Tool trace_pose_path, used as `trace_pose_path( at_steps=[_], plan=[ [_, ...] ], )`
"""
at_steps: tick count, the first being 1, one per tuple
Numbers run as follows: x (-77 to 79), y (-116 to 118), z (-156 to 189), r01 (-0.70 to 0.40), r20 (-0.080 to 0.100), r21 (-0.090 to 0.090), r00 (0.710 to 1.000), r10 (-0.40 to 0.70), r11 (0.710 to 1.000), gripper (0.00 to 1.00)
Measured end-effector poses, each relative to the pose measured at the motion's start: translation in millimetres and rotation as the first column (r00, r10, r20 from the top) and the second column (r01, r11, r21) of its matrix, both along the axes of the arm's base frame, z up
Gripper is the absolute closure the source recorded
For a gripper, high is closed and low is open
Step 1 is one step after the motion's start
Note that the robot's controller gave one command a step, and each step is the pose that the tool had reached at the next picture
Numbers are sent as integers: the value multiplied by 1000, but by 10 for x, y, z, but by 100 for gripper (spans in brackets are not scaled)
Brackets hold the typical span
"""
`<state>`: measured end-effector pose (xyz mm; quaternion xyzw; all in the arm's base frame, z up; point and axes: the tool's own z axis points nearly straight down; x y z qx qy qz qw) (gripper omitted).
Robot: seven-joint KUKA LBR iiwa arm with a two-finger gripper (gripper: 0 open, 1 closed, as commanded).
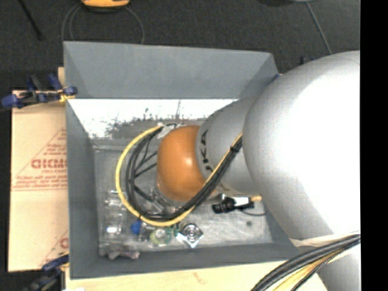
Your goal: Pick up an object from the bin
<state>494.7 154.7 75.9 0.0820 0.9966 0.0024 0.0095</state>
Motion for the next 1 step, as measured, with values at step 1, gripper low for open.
trace_pose_path(
  at_steps=[1],
  plan=[
    [-78, 19, 1451, -113, -9, -1, 994, 113, 994, 100]
  ],
)
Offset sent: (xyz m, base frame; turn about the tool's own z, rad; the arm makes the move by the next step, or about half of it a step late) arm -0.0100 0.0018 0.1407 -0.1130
